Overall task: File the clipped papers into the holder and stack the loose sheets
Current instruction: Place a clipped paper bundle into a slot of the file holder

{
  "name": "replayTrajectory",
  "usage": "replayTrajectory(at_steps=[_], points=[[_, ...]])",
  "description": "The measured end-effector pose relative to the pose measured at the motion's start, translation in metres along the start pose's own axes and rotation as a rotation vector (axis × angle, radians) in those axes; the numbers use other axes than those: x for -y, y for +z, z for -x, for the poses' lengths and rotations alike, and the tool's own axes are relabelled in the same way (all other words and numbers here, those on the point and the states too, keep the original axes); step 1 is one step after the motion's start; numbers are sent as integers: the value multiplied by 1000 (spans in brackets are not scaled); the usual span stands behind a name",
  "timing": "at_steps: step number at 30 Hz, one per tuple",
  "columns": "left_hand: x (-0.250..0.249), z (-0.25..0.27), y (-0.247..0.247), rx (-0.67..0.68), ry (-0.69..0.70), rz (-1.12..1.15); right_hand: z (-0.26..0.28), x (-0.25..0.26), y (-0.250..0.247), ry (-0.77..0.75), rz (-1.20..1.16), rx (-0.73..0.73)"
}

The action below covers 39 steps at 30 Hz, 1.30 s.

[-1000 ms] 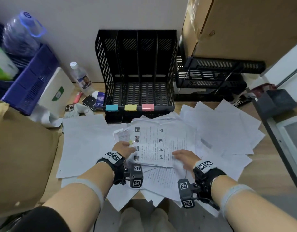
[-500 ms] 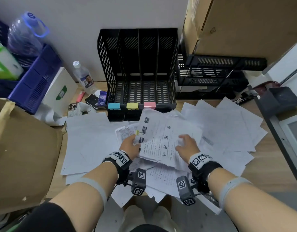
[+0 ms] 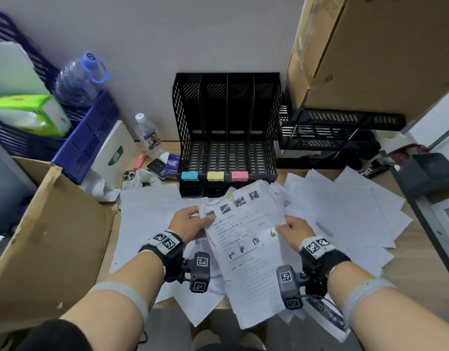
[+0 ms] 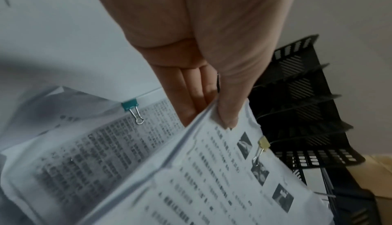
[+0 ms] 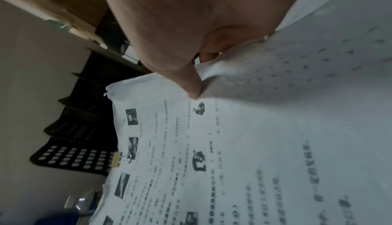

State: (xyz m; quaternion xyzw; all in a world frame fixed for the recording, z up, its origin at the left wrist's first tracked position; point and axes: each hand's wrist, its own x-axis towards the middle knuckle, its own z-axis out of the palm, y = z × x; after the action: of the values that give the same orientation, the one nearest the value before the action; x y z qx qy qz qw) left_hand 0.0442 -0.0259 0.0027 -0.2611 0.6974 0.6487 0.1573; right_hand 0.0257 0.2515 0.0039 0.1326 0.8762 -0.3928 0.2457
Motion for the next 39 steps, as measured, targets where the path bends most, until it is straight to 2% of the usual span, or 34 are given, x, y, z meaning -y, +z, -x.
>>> replayTrajectory(at_steps=[8, 13, 16, 18, 22, 23, 26, 29, 31, 33, 36, 39], points=[[5, 16, -17, 84, -102, 91, 19, 14, 14, 9, -120, -16], [1, 24, -27, 206, -116, 30, 23, 51, 17, -8, -208, -37], [-5, 26, -35, 245, -113, 17, 23, 83, 17, -75, -249, -50], [-15, 26, -39, 210, -46, 25, 20, 106, 16, -119, -239, -84], [-51, 23, -49, -48, 227, -114, 22, 163, 6, -174, -289, -181], [-62, 23, -53, -120, 309, -184, 25, 179, 2, -183, -343, -134], [-88, 22, -62, -237, 511, -314, 45, 230, -15, -176, -609, 148], [-110, 21, -63, -213, 614, -258, 61, 274, -34, -238, -657, 247], [-117, 14, -59, -189, 651, -215, 66, 295, -42, -257, -596, 215], [-117, 1, -53, -177, 650, -183, 63, 311, -45, -281, -426, 115], [-117, -13, -41, -152, 578, -108, 47, 322, -53, -365, 48, -140], [-119, -23, -26, -138, 542, -100, 29, 327, -63, -433, 231, -162]])
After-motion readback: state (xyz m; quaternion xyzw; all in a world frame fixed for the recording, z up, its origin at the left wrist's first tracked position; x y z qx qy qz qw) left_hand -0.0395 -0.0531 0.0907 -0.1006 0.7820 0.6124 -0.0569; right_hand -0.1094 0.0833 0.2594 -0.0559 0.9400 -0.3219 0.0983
